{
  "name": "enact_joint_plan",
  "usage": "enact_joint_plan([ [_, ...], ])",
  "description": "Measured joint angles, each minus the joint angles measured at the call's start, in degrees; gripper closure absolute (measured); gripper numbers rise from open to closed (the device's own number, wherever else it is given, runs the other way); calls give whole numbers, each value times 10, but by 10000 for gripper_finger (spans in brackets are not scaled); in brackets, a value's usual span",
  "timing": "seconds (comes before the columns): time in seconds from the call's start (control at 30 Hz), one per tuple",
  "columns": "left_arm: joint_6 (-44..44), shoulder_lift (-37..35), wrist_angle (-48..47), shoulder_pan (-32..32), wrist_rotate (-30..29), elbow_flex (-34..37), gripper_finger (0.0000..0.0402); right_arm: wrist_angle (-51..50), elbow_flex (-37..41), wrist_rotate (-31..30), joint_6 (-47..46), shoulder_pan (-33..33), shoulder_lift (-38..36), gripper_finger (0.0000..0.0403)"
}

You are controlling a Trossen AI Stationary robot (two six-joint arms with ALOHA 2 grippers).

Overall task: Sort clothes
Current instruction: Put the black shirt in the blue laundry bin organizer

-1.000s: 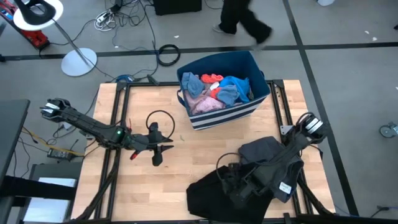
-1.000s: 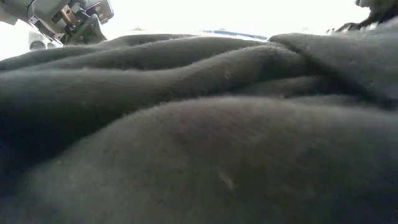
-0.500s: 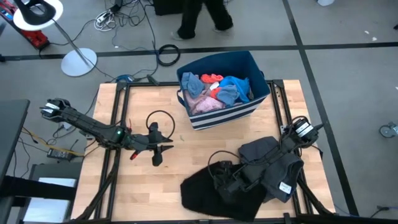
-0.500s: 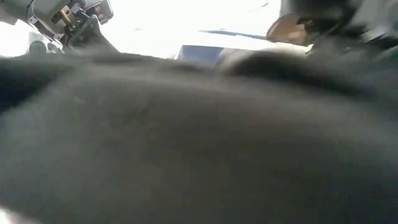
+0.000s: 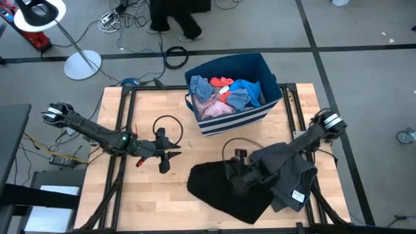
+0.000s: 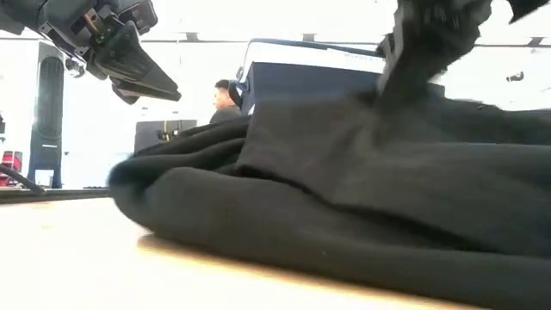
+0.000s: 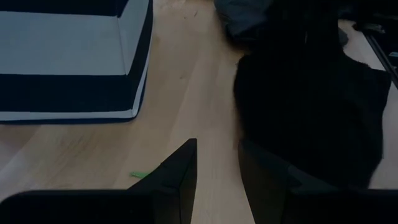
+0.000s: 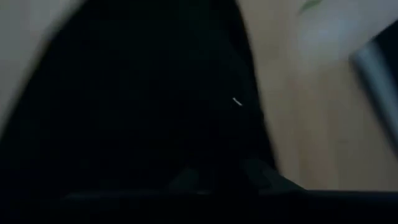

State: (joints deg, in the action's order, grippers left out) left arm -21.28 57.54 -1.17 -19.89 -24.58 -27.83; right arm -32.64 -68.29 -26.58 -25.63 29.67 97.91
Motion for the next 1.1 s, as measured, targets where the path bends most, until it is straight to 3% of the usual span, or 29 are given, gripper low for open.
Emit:
enact_joint_plan([
  [0.53, 33, 0, 5, 0, -5, 0, 280, 29, -1, -72, 88, -64, -188, 389],
  [1.1, 35, 0, 4, 0, -11, 0, 280, 335, -2, -97, 339, -176, -286, 389],
])
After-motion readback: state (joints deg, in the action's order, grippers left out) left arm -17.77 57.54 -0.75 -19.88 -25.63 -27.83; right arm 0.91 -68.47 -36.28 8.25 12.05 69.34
